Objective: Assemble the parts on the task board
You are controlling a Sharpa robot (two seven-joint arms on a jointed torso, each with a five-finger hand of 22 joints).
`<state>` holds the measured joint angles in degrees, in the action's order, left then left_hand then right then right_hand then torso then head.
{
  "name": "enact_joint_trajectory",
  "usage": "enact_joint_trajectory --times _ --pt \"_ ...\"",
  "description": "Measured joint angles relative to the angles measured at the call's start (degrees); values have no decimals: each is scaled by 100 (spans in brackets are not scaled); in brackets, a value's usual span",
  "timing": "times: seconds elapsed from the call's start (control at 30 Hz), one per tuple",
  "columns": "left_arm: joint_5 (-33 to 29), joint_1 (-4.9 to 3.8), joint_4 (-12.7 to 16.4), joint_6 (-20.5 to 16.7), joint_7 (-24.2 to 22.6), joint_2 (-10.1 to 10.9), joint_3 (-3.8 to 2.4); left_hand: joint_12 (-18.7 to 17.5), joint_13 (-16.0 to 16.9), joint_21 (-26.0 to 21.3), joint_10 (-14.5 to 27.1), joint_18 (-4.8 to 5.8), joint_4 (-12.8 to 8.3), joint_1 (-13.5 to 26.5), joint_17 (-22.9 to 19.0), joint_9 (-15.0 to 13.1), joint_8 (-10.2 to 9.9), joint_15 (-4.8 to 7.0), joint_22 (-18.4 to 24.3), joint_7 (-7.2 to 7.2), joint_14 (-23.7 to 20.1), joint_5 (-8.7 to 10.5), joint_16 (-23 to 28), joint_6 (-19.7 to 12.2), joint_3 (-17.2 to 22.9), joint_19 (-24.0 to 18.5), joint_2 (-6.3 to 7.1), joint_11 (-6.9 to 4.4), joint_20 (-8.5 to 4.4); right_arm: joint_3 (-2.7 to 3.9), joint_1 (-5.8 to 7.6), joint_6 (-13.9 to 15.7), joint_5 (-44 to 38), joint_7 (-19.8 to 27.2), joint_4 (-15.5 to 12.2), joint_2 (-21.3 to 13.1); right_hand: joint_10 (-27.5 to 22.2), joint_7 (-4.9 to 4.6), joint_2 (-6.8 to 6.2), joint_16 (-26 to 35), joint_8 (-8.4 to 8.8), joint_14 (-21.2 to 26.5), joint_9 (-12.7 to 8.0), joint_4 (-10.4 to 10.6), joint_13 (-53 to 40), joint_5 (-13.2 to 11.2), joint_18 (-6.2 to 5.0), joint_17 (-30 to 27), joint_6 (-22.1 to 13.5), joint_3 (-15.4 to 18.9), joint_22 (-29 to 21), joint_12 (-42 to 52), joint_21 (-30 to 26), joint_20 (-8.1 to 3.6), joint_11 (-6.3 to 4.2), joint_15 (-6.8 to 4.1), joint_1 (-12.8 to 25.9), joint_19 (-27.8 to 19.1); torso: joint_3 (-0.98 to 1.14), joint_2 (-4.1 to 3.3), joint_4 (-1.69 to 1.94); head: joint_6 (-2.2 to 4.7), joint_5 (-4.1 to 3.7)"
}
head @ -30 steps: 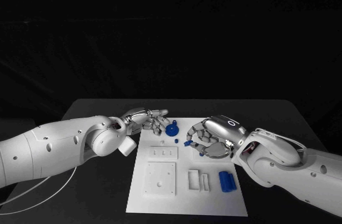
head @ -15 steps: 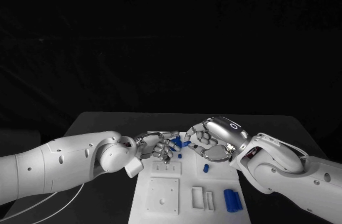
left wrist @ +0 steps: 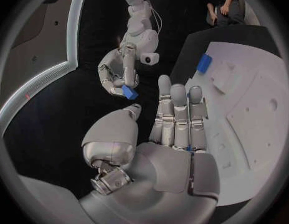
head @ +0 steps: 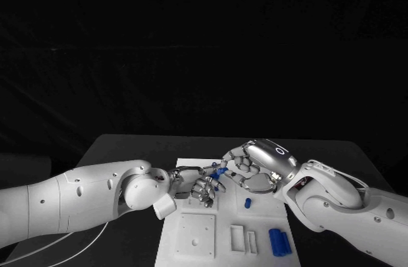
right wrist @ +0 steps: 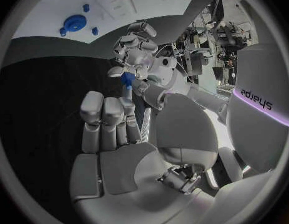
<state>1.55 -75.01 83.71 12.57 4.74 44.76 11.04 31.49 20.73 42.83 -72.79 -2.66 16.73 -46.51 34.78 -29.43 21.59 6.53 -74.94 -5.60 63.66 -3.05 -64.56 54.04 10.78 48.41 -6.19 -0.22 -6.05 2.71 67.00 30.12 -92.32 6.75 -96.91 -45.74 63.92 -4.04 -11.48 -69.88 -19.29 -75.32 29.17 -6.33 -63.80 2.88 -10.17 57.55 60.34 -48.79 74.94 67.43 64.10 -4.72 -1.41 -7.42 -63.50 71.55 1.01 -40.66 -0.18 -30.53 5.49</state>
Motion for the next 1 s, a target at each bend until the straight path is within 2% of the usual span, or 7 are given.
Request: enact_joint_trajectory --times 0.33,0.4,0.5,0.77,0.87,0.93,1.0 --pt "-457 0 13 -17 -189 -8 0 -21 119 78 -61 0 2 -313 -43 -246 101 12 0 71 -33 0 -45 173 -294 -40 -312 -61 1 0 1 3 -18 16 16 9 0 -1 0 0 0 -1 6 0 0 0 0 0 0 0 0 0 0 1 0 1 0 0 -7 -1 -3 -46 13" --pt "-540 0 13 -13 -223 -8 0 -21 149 86 -86 65 1 -346 -51 -318 123 12 1 84 -33 0 -74 188 -364 -40 -346 -86 1 0 1 3 -19 18 16 16 0 -1 0 0 0 -1 6 0 0 0 0 -1 -1 0 0 0 0 1 0 2 0 0 -7 -1 -3 -57 17" --pt "-640 0 15 9 -272 -7 0 -21 187 86 -92 65 6 -366 -57 -407 133 12 1 103 -33 0 -89 207 -411 -40 -366 -92 1 0 1 3 -22 22 29 35 0 -1 0 0 0 -1 6 0 0 0 0 -1 -1 0 0 0 0 1 0 2 0 0 -5 -1 -1 -77 19" --pt "-777 0 28 173 -351 -5 0 -21 310 130 -143 65 -13 -663 -79 -718 199 66 1 153 -21 0 -159 257 -585 -40 -575 -142 1 0 1 3 -36 30 75 62 0 -2 0 0 1 2 6 -15 1 0 0 4 -1 16 0 -1 0 1 0 -1 0 0 -3 -1 -1 -113 20" --pt "-814 1 31 250 -386 -2 0 -21 344 154 -143 64 -10 -768 -92 -804 199 66 1 153 -21 0 -194 256 -651 -40 -606 -142 1 0 1 3 -42 31 86 69 0 -2 0 0 2 13 5 -15 0 0 0 4 -2 16 0 -1 0 2 0 -9 0 0 -3 -1 -1 -125 19" --pt "-843 1 31 289 -411 0 0 -21 365 154 -143 138 -14 -848 -100 -852 199 66 1 153 -22 0 -199 256 -710 -60 -609 -142 21 -1 1 2 -47 32 97 72 0 -8 0 0 2 10 5 -15 0 0 -1 4 -7 16 0 -1 0 2 0 -13 0 0 -3 -1 -1 -130 18" --pt "-877 1 25 325 -447 1 0 -21 372 154 -143 138 -13 -861 -105 -879 199 66 1 153 -21 0 -200 256 -713 -61 -611 -142 22 -1 1 1 -50 33 112 76 0 -8 0 0 4 1 4 -16 1 0 0 4 -8 16 0 -1 0 2 0 -22 0 0 -3 -1 -1 -134 16"
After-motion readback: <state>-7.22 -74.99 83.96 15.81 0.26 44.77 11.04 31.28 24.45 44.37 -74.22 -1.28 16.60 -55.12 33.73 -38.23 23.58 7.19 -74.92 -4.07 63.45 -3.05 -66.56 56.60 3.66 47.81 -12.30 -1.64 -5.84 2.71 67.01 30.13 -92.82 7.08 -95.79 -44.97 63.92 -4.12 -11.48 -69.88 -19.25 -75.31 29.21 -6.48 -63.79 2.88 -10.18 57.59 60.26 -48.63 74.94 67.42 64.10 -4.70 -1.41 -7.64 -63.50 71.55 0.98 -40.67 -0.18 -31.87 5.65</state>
